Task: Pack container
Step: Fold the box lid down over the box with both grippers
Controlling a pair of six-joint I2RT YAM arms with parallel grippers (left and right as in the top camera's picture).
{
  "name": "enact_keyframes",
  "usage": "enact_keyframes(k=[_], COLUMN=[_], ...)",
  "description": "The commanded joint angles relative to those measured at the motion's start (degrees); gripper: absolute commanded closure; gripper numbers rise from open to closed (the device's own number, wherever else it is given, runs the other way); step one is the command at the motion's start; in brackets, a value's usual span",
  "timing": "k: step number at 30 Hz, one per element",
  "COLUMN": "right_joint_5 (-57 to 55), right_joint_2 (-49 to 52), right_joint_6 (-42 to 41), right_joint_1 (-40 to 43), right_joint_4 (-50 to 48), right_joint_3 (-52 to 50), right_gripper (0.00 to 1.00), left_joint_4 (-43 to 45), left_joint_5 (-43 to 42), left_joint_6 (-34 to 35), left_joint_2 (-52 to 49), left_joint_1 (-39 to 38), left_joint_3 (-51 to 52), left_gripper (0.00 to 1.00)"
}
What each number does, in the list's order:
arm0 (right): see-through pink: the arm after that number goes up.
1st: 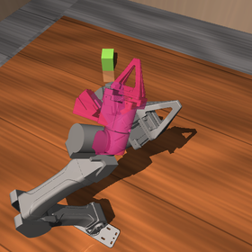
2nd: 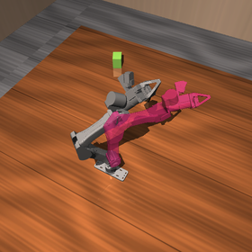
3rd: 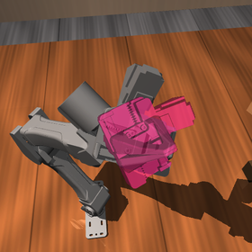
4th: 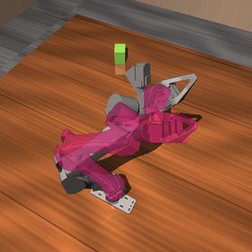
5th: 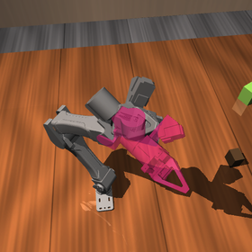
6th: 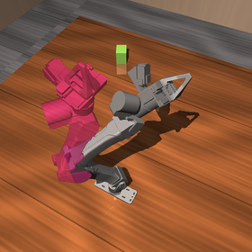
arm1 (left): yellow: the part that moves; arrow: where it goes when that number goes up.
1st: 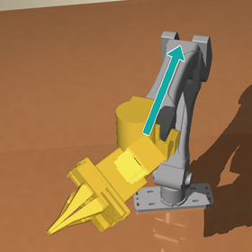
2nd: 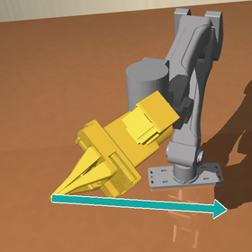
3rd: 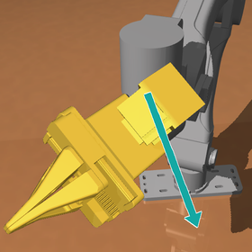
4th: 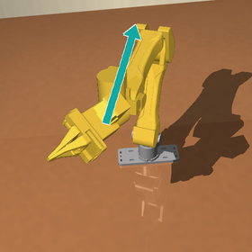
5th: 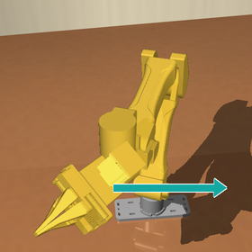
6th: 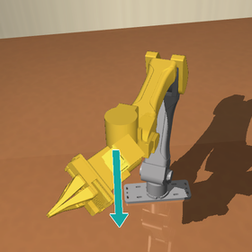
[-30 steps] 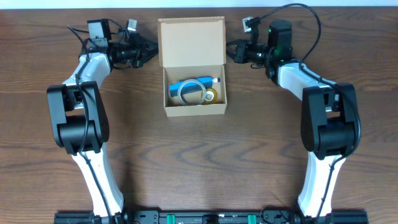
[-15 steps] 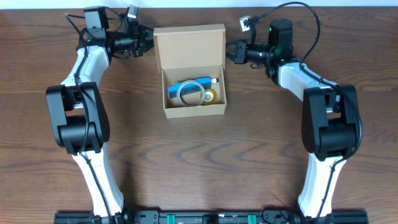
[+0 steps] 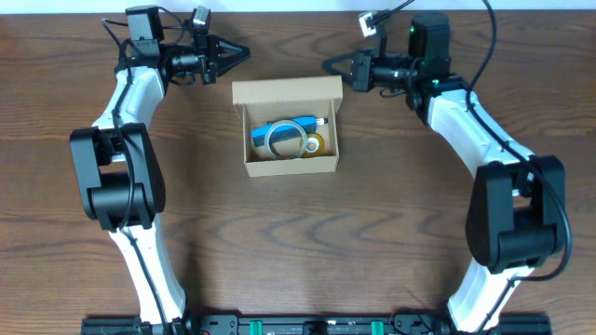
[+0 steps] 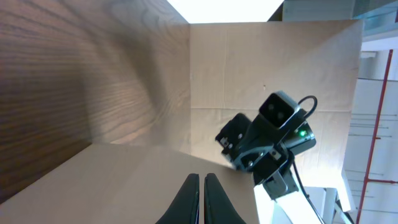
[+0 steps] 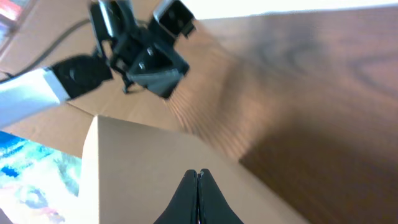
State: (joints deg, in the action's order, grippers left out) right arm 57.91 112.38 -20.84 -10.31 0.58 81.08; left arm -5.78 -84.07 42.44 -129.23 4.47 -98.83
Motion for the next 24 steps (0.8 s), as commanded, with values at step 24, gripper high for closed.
enact_keyframes(k=[24], right_joint_5=[-31.1], right_joint_2=[-13.1], right_joint_6=[8.7], right_joint_1=[-17.0], right_joint_4=[29.5], right_joint_3=[0.8], right_gripper=[0.99], left_joint_4=[-48.1], left_joint_5=[40.7], left_joint_6=[-19.6], left_joint_2=[13.4], left_joint_1=[-4.9], left_joint_3=[-3.1], left_gripper=[0.95])
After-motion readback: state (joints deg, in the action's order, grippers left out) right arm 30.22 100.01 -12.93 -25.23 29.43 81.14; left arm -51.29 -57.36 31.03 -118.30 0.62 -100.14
